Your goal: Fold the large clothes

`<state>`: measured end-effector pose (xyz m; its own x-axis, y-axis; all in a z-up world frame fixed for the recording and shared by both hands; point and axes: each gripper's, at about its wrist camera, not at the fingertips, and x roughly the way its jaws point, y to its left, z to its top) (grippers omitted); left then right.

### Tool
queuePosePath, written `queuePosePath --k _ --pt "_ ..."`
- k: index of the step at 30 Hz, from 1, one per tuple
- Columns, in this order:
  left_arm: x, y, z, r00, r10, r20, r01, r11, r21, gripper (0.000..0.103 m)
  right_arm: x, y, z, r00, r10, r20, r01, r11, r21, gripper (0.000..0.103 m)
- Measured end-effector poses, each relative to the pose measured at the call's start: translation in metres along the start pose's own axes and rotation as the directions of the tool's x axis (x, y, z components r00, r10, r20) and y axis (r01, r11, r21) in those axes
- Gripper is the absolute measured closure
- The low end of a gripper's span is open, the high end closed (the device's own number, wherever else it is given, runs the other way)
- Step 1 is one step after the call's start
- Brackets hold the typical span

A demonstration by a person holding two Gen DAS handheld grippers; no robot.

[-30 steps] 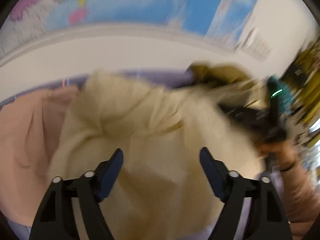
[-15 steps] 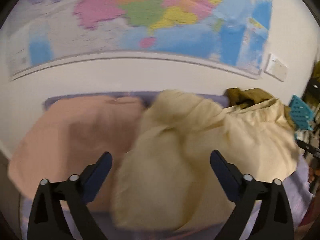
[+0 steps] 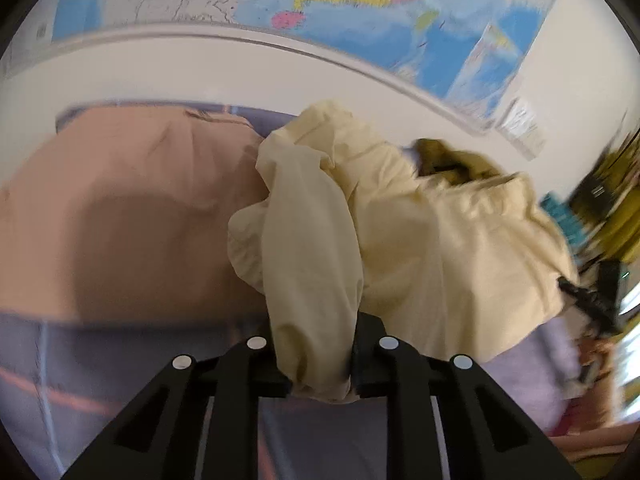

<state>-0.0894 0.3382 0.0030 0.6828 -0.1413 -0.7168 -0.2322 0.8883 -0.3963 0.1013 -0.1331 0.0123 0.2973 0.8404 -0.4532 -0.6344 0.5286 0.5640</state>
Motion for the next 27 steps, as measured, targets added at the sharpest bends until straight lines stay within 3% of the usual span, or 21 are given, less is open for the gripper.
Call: queuePosePath --k 2,5,6,9,10,11,12,13,14,16,17,19,21,24,27 --pt "-0.012 0.0 -0.015 0.998 -0.063 -0.031 0.062 0.997 -0.049 0.085 -0.036 0.008 -0.002 0.999 0.015 0.048 -0.014 1.0 -0.012 0.093" --pt "-0.007 0.01 -0.051 0.985 -0.14 -0.104 0.126 0.984 -0.128 0.084 -0.063 -0.007 -0.015 0.997 -0.07 0.041 0.069 0.997 0.028 0.093" --pt "-0.001 0.012 -0.062 0.982 -0.137 -0.131 0.118 0.983 -0.139 0.083 -0.061 -0.022 -0.023 0.996 -0.09 0.005 0.089 0.993 0.079 0.092" --pt "0.013 0.022 -0.077 0.976 -0.139 -0.169 0.106 0.976 -0.191 0.072 -0.035 -0.062 -0.049 0.967 -0.211 -0.143 0.233 0.959 0.159 0.082" --pt "0.011 0.02 -0.072 0.981 -0.111 -0.162 0.081 0.98 -0.182 0.065 -0.031 -0.068 -0.053 0.962 -0.224 -0.159 0.25 0.954 0.168 0.072" --pt "0.004 0.012 -0.065 0.989 -0.04 -0.145 0.021 0.991 -0.13 0.055 -0.033 -0.069 -0.052 0.96 -0.234 -0.154 0.26 0.949 0.176 0.062" --pt "-0.002 0.002 -0.059 0.991 0.031 -0.128 -0.04 0.996 -0.074 0.05 -0.04 -0.065 -0.047 0.953 -0.277 -0.124 0.295 0.941 0.163 0.058" --pt "-0.009 -0.009 -0.053 0.989 0.107 -0.103 -0.109 0.994 -0.012 0.041 -0.046 -0.059 -0.044 0.947 -0.305 -0.099 0.317 0.938 0.142 0.056" --pt "-0.016 -0.021 -0.046 0.984 0.165 -0.066 -0.162 0.986 0.045 0.04 -0.056 -0.048 -0.036 0.932 -0.359 -0.05 0.362 0.927 0.1 0.047" --pt "-0.032 -0.045 -0.034 0.982 0.188 0.026 -0.189 0.969 0.161 0.035 -0.072 -0.029 -0.024 0.901 -0.433 0.035 0.432 0.902 0.027 0.036" --pt "-0.035 -0.061 -0.026 0.984 0.169 0.059 -0.177 0.961 0.211 0.029 -0.075 -0.016 -0.018 0.901 -0.426 0.076 0.429 0.903 -0.021 0.036" --pt "-0.025 -0.081 -0.012 0.991 0.121 0.056 -0.131 0.956 0.263 0.029 -0.058 0.005 -0.004 0.928 -0.363 0.081 0.37 0.924 -0.095 0.036" --pt "-0.002 -0.1 -0.005 0.994 0.109 0.01 -0.107 0.946 0.306 0.029 -0.023 0.018 0.003 0.958 -0.287 0.016 0.286 0.946 -0.152 0.036" --pt "0.047 -0.115 0.004 0.985 0.149 -0.082 -0.111 0.931 0.348 0.03 0.041 0.034 0.006 0.958 -0.274 -0.09 0.244 0.937 -0.252 0.038" --pt "0.085 -0.117 0.012 0.974 0.171 -0.152 -0.105 0.924 0.368 0.036 0.092 0.04 0.003 0.946 -0.263 -0.19 0.204 0.938 -0.281 0.039"
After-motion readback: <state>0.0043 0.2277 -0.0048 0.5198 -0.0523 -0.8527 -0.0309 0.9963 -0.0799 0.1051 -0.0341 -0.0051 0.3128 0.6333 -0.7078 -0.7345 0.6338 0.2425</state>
